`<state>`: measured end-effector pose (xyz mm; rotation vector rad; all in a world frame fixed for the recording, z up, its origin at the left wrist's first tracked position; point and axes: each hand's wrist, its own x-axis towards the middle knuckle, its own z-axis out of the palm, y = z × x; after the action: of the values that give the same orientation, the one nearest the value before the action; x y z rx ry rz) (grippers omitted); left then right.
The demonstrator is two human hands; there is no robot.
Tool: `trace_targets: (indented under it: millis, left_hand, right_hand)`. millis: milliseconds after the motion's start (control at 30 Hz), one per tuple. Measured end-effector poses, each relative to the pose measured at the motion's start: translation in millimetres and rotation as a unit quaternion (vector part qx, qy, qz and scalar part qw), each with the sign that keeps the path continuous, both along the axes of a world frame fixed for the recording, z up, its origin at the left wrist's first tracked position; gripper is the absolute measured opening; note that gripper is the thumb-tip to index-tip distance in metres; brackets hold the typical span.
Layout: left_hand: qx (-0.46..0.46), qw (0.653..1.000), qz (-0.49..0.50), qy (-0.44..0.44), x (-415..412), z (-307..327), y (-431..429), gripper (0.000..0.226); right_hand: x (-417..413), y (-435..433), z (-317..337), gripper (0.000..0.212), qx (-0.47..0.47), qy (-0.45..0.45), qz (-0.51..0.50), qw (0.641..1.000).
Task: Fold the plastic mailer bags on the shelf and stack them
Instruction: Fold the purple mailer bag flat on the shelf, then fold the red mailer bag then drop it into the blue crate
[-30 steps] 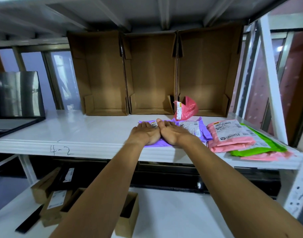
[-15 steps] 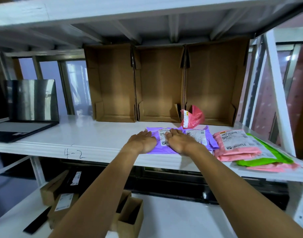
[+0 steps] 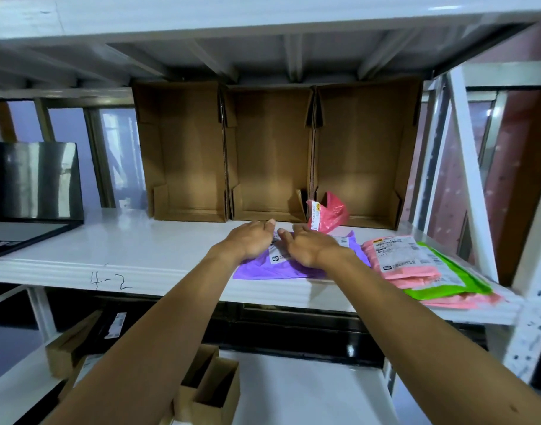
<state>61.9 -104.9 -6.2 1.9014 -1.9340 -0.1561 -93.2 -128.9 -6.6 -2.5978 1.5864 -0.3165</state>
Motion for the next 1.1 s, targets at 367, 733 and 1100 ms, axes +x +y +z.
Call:
trace_targets:
  millis: [367,733,1100]
  left_hand:
    - [-0.061,0.998,-0.012,0.022,-33,16,-55,0.034]
    - [-0.144,0.989,0.038,-0.01,-77,-3,-97,0.02]
    - [-0.129,0.982,0.038,0.132,-96,6,-106,0.016]
  right_hand:
    - [-40,-44,28,0.046,-0.074,-0.037,-0.085,0.993]
    - [-58,-55,13,0.039,-0.039,0.018,-0.091,0.995]
    - [-65,-37,17,0.037,-0.017,0.011,-0.07,0.997]
